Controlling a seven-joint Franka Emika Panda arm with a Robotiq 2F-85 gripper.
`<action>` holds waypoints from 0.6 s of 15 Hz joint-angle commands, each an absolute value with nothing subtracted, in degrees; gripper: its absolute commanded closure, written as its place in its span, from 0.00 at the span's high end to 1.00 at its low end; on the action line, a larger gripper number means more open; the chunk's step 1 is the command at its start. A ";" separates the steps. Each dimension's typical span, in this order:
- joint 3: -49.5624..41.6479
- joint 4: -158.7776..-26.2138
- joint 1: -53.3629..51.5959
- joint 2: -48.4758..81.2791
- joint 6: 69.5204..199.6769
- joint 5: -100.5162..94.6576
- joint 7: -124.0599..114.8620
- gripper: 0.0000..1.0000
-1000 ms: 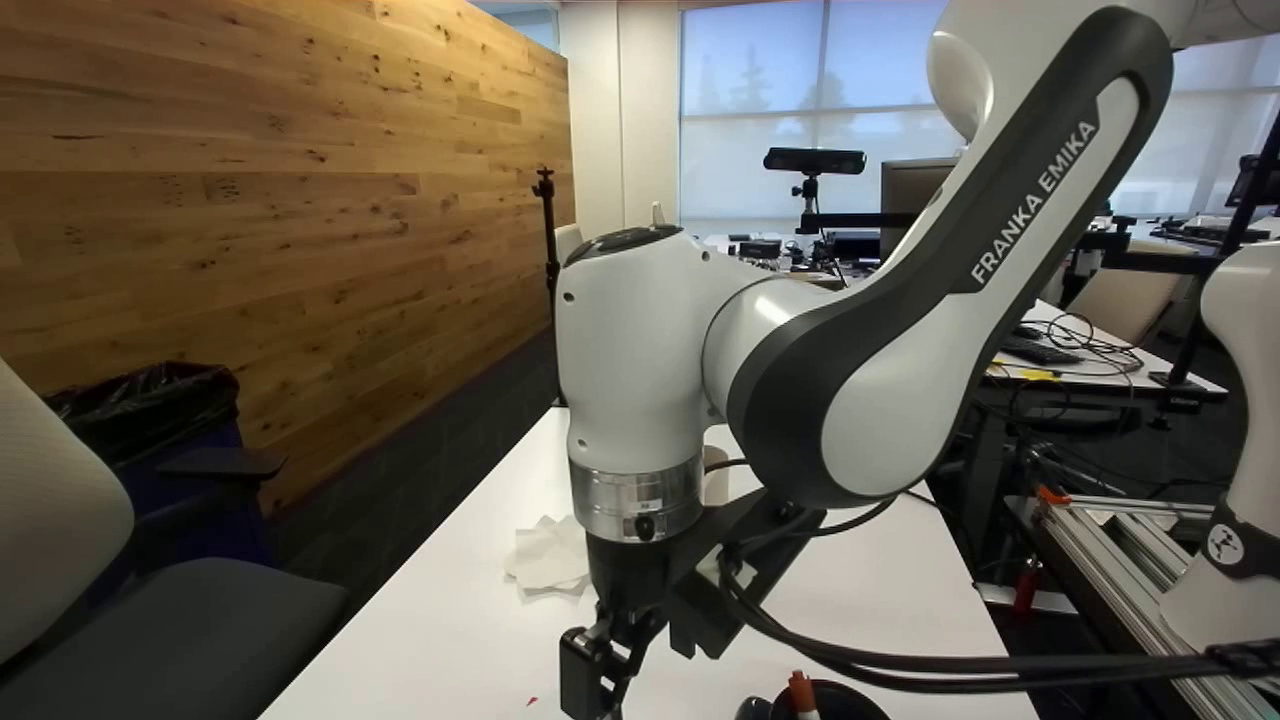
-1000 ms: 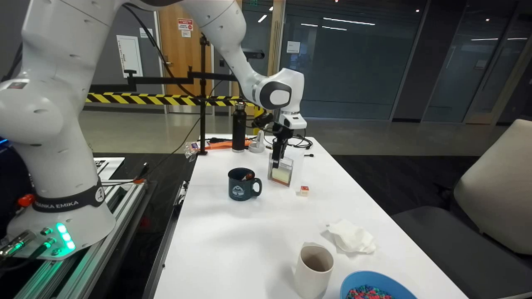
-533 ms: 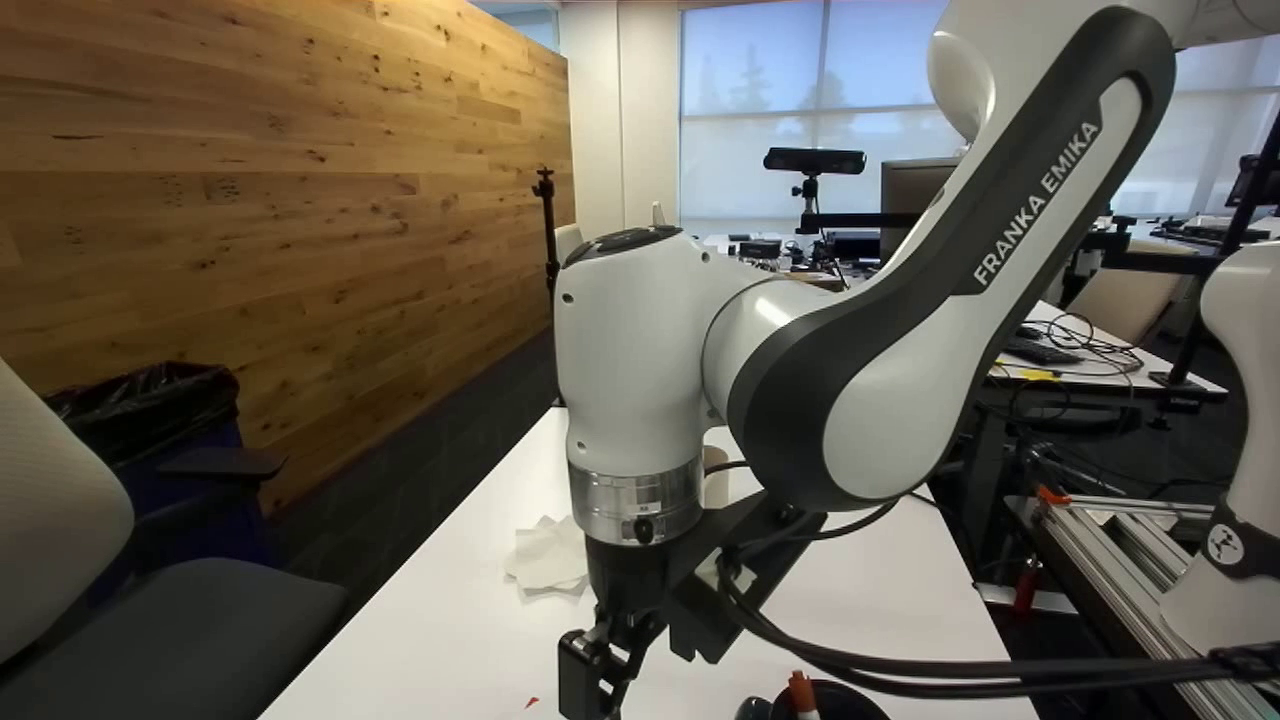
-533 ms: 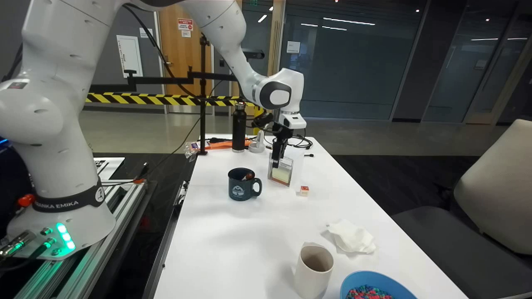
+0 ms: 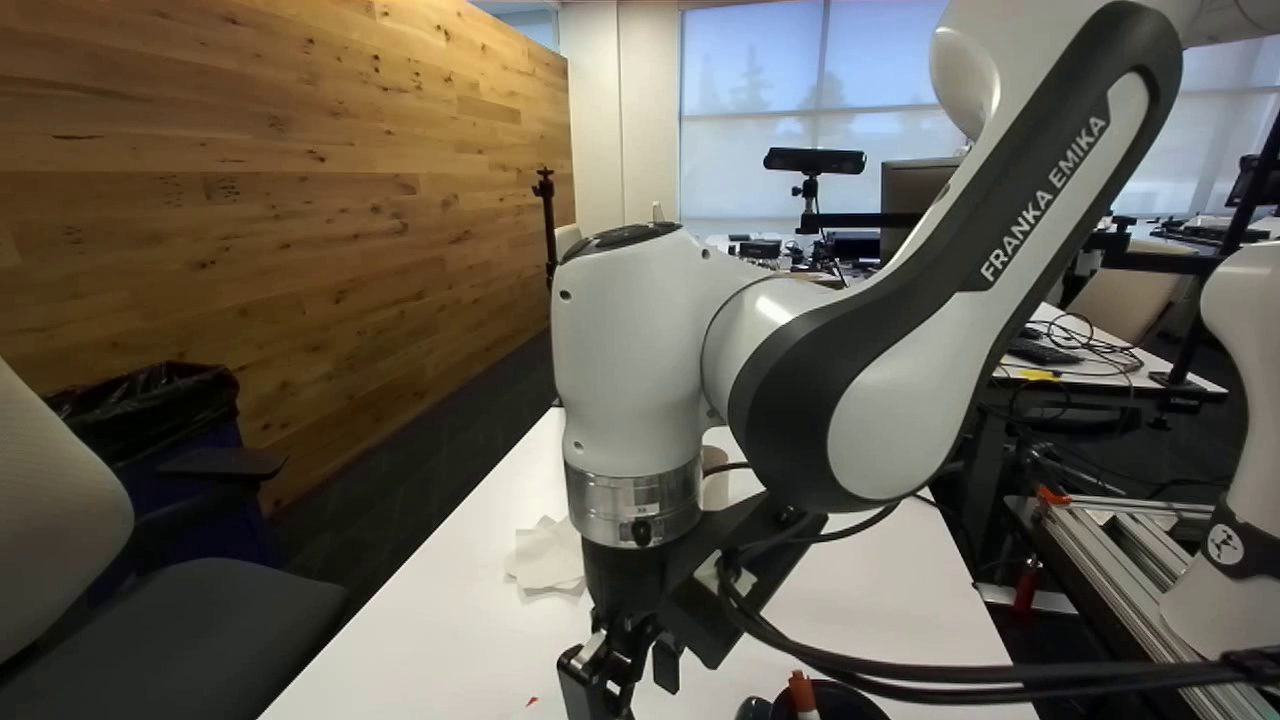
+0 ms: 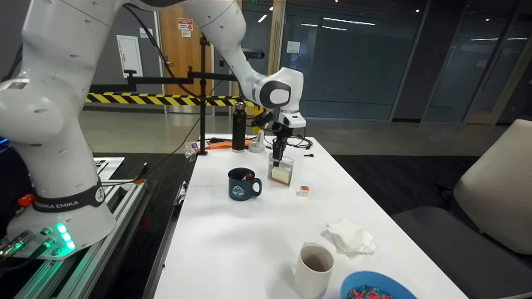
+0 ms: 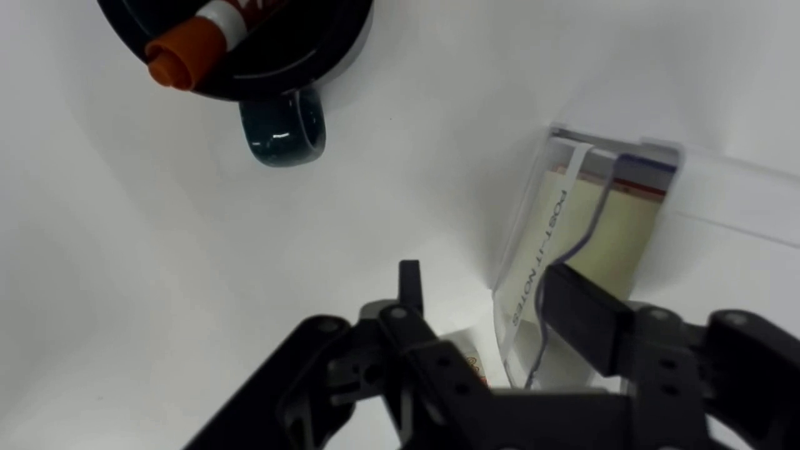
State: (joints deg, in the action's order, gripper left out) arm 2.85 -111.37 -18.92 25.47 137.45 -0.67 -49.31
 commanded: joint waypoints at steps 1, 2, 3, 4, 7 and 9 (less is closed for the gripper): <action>2.93 -110.23 -19.00 26.64 137.32 -0.84 -50.48 0.24; 2.93 -110.28 -18.99 26.63 137.33 -0.83 -50.46 0.16; 2.93 -110.32 -18.98 26.64 137.32 -0.81 -50.46 0.10; 2.94 -110.37 -18.95 26.68 137.33 -0.75 -50.43 0.02; 2.91 -110.45 -18.97 26.78 137.28 -0.73 -50.42 0.00; 2.90 -110.39 -18.94 26.76 137.19 -0.70 -50.44 0.01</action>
State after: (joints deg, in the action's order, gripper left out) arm 2.89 -111.36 -18.90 25.96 137.43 -0.66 -49.31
